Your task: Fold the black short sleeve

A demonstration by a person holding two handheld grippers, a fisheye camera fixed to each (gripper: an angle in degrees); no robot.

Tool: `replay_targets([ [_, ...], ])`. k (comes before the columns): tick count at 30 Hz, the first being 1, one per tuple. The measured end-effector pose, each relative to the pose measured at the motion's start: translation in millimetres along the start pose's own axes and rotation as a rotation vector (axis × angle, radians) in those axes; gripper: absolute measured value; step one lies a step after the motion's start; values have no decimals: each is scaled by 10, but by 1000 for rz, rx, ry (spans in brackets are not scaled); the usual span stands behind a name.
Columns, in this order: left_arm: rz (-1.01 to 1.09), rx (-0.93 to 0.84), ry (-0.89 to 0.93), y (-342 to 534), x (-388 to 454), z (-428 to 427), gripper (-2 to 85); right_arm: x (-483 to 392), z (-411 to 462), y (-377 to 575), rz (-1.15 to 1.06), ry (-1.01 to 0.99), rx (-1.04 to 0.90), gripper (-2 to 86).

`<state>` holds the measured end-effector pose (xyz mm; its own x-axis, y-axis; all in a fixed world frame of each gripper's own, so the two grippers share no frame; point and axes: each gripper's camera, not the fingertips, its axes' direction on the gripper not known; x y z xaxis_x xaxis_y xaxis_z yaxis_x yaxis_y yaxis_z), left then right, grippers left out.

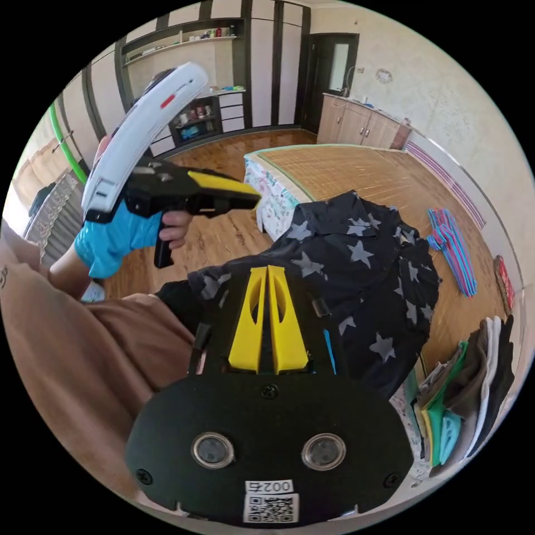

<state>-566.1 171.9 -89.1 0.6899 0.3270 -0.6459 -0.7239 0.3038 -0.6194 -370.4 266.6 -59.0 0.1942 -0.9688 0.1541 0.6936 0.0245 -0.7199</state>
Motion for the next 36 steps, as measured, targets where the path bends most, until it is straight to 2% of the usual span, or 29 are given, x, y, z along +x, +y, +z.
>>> replay_targets([
  [2,-18,7,-9,79,-123,-44,-10,-80,73,97,-104,-143,-12,24],
  [7,-41,5,-30,229,-321,-96,-10,-222,193,156,-231,-255,-40,76],
  [15,-104,-57,52,385,-686,-60,-10,-383,445,100,-348,-206,-132,84],
  [24,-81,-5,-7,508,-958,-9,-10,-297,470,103,-344,-132,-119,58],
  [30,-7,14,46,567,-1021,27,-10,-288,516,123,-375,-134,-140,66],
  [36,112,56,154,613,-1099,14,-10,-179,522,125,-300,-134,-111,13],
])
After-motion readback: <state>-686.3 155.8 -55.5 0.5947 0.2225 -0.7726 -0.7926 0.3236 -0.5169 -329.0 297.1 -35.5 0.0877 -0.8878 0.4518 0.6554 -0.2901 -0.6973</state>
